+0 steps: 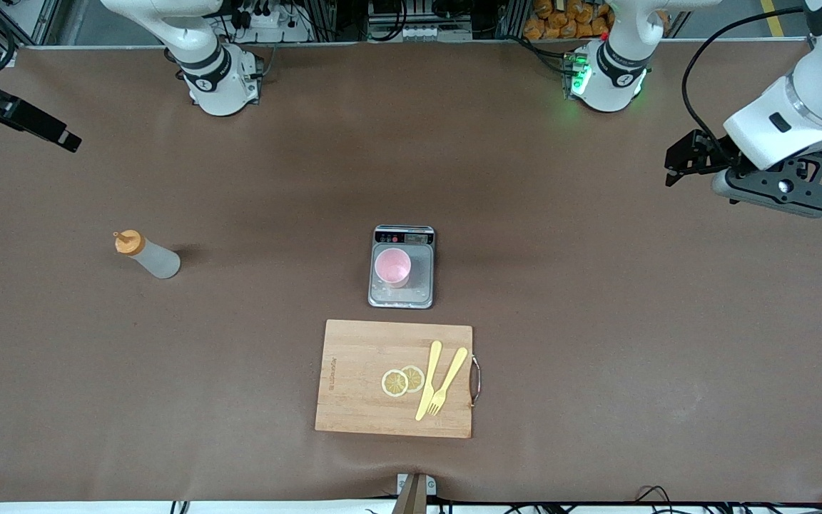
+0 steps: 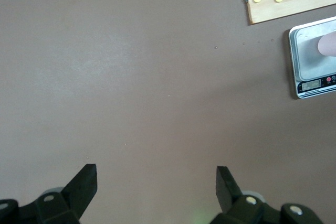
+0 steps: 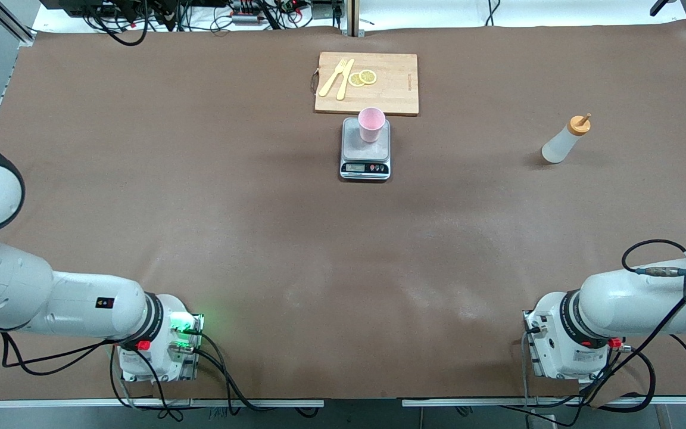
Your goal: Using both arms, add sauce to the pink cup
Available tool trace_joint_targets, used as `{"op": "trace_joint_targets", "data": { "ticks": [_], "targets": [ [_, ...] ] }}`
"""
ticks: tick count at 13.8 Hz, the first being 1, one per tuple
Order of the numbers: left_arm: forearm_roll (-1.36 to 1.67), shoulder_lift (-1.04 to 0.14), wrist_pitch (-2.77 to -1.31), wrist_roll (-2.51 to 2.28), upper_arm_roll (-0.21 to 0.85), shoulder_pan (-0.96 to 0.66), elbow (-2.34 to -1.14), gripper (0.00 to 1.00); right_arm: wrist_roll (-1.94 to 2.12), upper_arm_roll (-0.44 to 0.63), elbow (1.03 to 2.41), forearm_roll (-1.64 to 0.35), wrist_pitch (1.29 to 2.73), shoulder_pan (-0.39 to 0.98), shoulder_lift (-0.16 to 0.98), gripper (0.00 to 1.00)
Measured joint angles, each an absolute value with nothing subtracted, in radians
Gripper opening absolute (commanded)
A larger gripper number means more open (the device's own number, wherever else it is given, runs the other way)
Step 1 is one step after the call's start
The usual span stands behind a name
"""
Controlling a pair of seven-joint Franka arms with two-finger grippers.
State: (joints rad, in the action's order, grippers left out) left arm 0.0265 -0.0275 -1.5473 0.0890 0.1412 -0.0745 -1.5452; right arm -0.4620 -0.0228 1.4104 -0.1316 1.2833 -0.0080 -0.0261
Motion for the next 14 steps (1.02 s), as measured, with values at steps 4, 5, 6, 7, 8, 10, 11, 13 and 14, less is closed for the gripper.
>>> {"op": "trace_joint_targets", "data": {
  "ticks": [4,5,6,7,8,10,11,13,14],
  "targets": [
    [0.027,-0.027,-1.547,0.067,0.167,-0.077,-1.545,1.0,-0.417,-0.019,1.41,-0.126,1.322,-0.008,-0.022,1.0],
    [0.027,-0.028,-1.547,0.061,0.177,-0.077,-1.545,1.0,-0.405,-0.017,1.41,-0.123,1.329,-0.008,-0.022,1.0],
    [0.027,-0.027,-1.547,0.055,0.186,-0.077,-1.545,1.0,-0.4,-0.014,1.41,-0.122,1.331,-0.009,-0.021,1.0],
    [0.027,-0.027,-1.547,0.054,0.192,-0.078,-1.545,1.0,-0.398,-0.012,1.41,-0.121,1.333,-0.009,-0.021,1.0],
    [0.027,-0.027,-1.547,0.054,0.194,-0.078,-1.545,1.0,-0.397,-0.011,1.41,-0.121,1.337,-0.009,-0.021,1.0],
    [0.034,-0.027,-1.547,0.054,0.196,-0.078,-1.545,1.0,-0.395,-0.009,1.41,-0.121,1.339,-0.011,-0.021,1.0],
    [0.035,-0.026,-1.547,0.053,0.197,-0.078,-1.545,1.0,-0.395,-0.009,1.41,-0.121,1.339,-0.015,-0.021,1.0],
    [0.035,-0.018,-1.539,0.05,0.198,-0.077,-1.545,1.0,-0.392,-0.007,1.41,-0.121,1.34,-0.024,-0.021,1.0],
    [0.033,-0.014,-1.53,0.047,0.196,-0.075,-1.545,1.0,-0.391,-0.007,1.41,-0.121,1.34,-0.025,-0.021,1.0]
  ]
}}
